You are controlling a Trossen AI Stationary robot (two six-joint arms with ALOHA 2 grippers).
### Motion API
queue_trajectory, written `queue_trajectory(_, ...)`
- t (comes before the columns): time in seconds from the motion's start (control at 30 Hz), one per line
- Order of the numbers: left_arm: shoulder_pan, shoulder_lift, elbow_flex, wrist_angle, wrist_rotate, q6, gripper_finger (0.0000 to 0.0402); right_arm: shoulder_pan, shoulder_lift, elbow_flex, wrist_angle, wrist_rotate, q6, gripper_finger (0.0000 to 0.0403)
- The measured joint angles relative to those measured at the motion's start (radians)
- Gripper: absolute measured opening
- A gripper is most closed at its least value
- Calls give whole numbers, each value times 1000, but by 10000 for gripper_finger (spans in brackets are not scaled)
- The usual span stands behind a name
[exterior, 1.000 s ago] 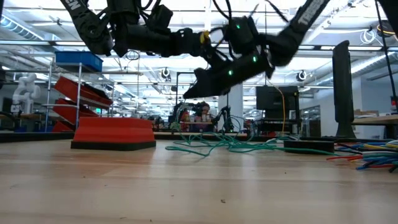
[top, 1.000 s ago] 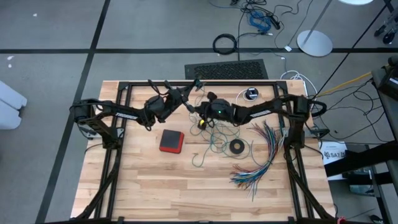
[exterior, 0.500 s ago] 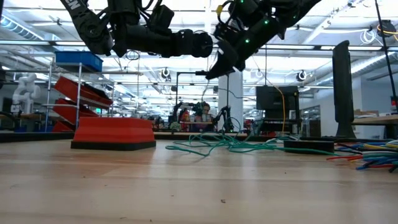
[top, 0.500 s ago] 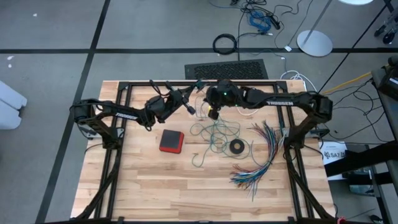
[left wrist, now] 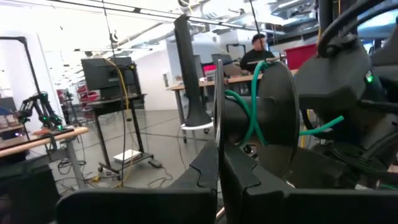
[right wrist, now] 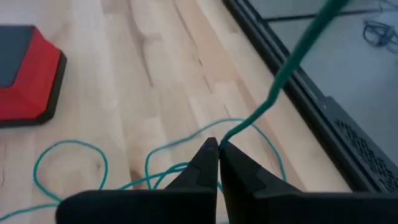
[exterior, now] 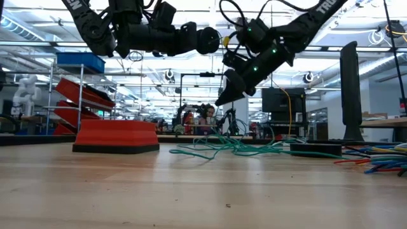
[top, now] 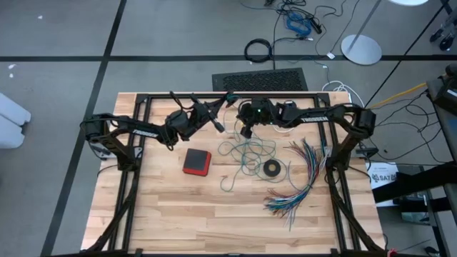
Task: Coiling cords
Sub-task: Coil the green wire cable on the spool
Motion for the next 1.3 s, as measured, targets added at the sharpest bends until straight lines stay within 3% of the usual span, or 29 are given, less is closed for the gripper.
queue_trajectory(0.23,0,0,0,4,76,-51,2,-63,-1,-20,16,-6,-23,0)
queue_trajectory(0.53,0,0,0,-11,80,-51,2,-96,-2,-22,27,-34,-48,0)
queue_trajectory(0.7,0,0,0,8,80,-74,2,-106,2,-22,57,-110,-61,0)
queue_trajectory(0.83,3,0,0,13,79,-86,2,-99,2,-49,181,-213,-51,1)
queue_trajectory(1.17,3,0,0,-2,69,-89,2,-97,0,-207,460,-229,67,105)
queue_trajectory(1.3,3,0,0,-1,69,-89,2,-76,-12,-226,524,-208,76,128)
